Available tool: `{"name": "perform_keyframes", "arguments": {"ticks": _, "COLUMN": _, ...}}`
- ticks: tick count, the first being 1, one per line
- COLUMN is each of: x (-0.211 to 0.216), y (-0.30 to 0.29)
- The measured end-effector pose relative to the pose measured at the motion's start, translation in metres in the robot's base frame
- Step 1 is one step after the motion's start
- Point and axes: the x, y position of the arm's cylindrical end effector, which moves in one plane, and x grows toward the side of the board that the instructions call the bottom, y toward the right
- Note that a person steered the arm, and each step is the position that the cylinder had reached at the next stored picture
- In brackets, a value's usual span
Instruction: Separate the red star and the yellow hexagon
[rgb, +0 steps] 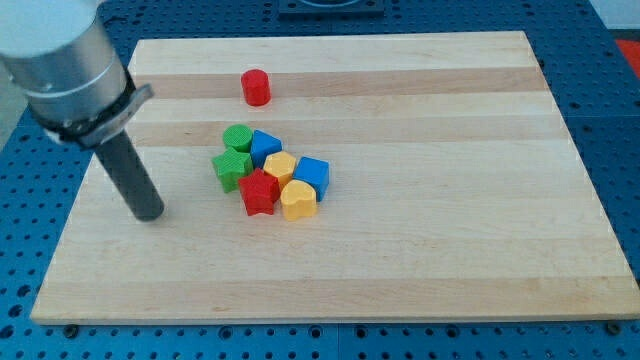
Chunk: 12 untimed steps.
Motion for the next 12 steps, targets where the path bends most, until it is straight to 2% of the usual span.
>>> {"name": "perform_keyframes", "arguments": {"ticks": 1, "x": 0.032, "y": 0.03}}
{"name": "perform_keyframes", "arguments": {"ticks": 4, "x": 0.037, "y": 0.056}}
{"name": "perform_keyframes", "arguments": {"ticks": 6, "x": 0.066, "y": 0.144}}
{"name": "perform_keyframes", "arguments": {"ticks": 7, "x": 0.059, "y": 0.156}}
{"name": "perform_keyframes", "arguments": {"ticks": 8, "x": 0.046, "y": 0.144}}
{"name": "perform_keyframes", "arguments": {"ticks": 11, "x": -0.034, "y": 0.118}}
{"name": "perform_keyframes", "arguments": {"ticks": 12, "x": -0.041, "y": 0.116}}
